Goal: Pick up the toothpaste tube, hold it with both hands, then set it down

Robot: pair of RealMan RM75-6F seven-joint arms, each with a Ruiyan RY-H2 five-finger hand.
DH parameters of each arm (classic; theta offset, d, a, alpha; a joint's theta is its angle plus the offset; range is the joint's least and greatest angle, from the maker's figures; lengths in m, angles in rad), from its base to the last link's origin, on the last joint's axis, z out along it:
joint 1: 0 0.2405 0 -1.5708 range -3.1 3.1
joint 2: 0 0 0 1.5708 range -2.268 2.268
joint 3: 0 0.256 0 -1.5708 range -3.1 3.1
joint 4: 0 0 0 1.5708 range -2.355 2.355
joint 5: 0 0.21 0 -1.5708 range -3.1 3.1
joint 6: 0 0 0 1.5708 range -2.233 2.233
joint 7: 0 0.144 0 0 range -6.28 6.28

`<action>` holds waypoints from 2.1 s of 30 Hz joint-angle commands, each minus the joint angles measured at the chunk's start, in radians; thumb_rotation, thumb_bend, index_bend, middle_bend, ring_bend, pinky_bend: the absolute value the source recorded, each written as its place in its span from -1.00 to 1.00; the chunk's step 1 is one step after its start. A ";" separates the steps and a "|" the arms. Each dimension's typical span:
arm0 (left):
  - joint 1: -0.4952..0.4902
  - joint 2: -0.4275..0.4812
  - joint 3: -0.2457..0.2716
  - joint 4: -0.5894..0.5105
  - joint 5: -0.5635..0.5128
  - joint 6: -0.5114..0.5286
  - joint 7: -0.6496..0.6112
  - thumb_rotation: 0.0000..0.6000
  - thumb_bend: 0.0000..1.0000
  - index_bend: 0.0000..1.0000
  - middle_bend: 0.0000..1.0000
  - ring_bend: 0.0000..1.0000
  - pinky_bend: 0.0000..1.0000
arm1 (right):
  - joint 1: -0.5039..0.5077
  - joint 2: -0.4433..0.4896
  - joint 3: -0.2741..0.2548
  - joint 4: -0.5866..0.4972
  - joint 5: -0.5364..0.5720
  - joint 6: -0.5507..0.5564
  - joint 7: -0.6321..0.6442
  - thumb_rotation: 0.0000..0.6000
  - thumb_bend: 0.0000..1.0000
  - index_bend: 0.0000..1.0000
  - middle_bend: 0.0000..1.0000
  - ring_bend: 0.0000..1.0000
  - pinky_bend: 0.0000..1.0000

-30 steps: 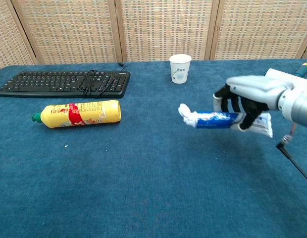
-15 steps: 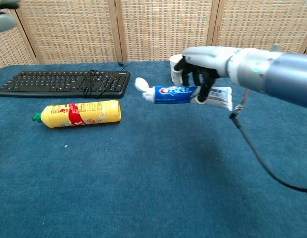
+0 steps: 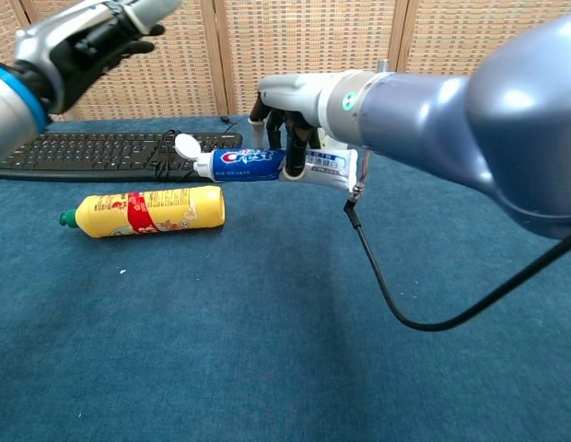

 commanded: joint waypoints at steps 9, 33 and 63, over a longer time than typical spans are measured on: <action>-0.093 -0.206 -0.018 0.194 -0.007 0.030 -0.074 -0.39 -1.00 -1.00 -1.00 -1.00 -1.00 | 0.055 -0.034 0.012 0.018 0.055 0.054 -0.011 1.00 0.30 0.44 0.44 0.28 0.31; -0.120 -0.282 -0.007 0.275 -0.015 0.043 -0.126 -0.39 -1.00 -1.00 -1.00 -1.00 -1.00 | 0.080 -0.016 -0.010 -0.024 0.079 0.100 0.017 1.00 0.30 0.44 0.44 0.28 0.31; -0.066 -0.339 -0.028 0.336 -0.002 0.084 -0.477 -0.39 -1.00 -1.00 -1.00 -1.00 -1.00 | 0.055 0.076 0.033 -0.139 0.091 0.060 0.180 1.00 0.30 0.44 0.44 0.29 0.32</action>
